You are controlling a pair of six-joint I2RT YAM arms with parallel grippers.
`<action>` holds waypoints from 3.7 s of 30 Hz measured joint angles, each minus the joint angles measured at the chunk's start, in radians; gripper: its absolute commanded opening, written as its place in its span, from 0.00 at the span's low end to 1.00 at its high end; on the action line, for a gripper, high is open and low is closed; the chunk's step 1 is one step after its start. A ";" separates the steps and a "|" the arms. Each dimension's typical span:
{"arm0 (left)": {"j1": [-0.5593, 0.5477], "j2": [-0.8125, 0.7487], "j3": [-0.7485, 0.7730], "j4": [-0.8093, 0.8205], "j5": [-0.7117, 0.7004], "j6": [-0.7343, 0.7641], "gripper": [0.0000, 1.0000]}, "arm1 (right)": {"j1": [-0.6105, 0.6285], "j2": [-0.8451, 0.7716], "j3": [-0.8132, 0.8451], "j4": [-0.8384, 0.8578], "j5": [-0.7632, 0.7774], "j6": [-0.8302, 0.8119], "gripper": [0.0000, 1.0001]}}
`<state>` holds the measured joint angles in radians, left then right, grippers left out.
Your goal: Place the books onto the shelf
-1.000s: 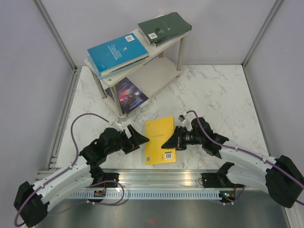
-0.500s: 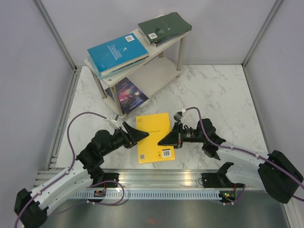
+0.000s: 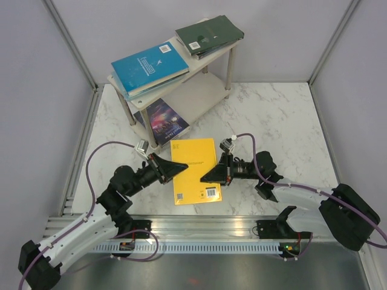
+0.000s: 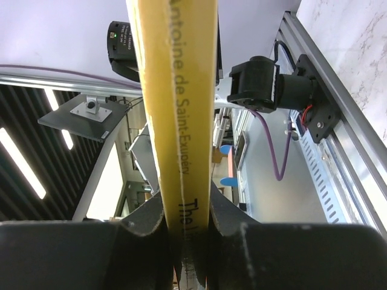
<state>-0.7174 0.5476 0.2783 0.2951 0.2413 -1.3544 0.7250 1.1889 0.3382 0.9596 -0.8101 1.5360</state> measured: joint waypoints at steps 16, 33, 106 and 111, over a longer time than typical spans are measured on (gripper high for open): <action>-0.005 -0.075 0.133 -0.325 -0.209 0.013 0.02 | 0.001 -0.097 0.189 -0.455 0.098 -0.183 0.98; -0.004 -0.018 0.174 -0.483 -0.458 -0.011 0.02 | -0.009 -0.113 0.145 -0.680 0.213 -0.011 0.96; -0.171 -0.304 0.513 -1.237 -0.732 0.024 1.00 | -0.067 0.885 1.035 -0.560 0.454 0.063 0.00; -0.171 -0.341 0.528 -1.312 -0.756 0.024 1.00 | -0.066 0.886 1.015 -0.517 0.449 0.045 0.00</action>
<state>-0.8883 0.2070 0.8066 -1.0164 -0.5148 -1.3308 0.6594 2.0750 1.3529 0.4431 -0.3611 1.5814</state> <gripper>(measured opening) 0.995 0.242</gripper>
